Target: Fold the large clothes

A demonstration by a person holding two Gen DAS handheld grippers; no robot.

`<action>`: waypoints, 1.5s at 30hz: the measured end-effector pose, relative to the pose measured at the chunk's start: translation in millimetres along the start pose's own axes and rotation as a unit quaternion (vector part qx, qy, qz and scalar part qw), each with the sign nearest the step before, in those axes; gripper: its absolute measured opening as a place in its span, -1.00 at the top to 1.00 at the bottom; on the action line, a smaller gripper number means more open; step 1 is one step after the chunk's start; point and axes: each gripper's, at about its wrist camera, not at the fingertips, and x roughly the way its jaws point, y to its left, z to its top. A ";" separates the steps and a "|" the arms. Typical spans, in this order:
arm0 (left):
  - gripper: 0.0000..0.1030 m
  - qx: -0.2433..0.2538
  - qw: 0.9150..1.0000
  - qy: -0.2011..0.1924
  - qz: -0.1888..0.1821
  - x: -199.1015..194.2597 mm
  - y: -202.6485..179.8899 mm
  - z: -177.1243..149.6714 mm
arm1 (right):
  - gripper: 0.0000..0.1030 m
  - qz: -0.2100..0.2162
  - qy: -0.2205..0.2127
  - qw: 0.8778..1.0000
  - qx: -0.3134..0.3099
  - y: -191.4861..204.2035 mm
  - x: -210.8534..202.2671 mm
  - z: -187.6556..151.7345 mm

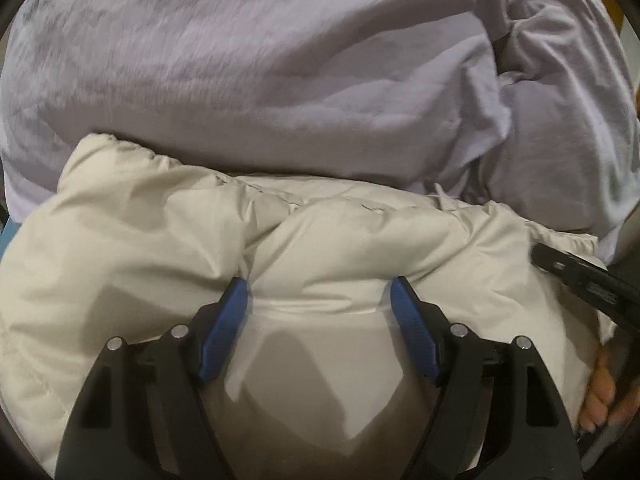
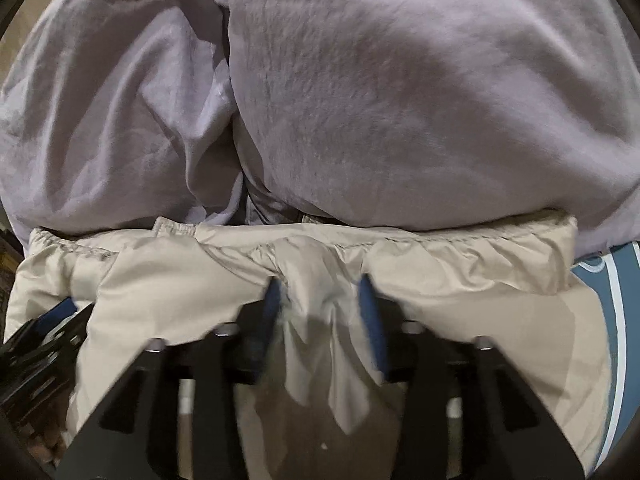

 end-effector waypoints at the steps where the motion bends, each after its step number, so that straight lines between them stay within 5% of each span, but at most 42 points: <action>1: -0.46 0.000 1.000 -0.001 0.002 2.1 1.0 0.2 | -0.06 0.002 -0.008 1.000 0.003 -1.2 -7.1 -2.8; 8: -0.47 -0.001 1.000 -0.005 0.011 13.6 4.4 1.3 | -0.15 0.001 -0.039 0.999 0.018 -4.6 -36.1 -27.1; 22: -0.52 -0.006 1.000 -0.024 0.008 38.8 9.4 -8.7 | -0.52 -0.069 -0.065 0.995 -0.035 22.0 5.2 -48.9; 34: -0.53 -0.005 0.999 -0.039 0.018 42.0 -0.2 -27.4 | -0.60 -0.089 -0.081 0.992 -0.041 27.1 25.2 -65.8; 39: -0.52 0.000 0.999 -0.040 0.020 38.9 -4.3 -31.0 | -0.61 -0.099 -0.057 0.992 -0.045 31.1 30.5 -65.1; 45: -0.52 -0.022 0.999 -0.027 0.009 19.4 -5.2 -28.7 | -0.60 -0.061 -0.059 0.996 -0.002 35.6 6.7 -55.0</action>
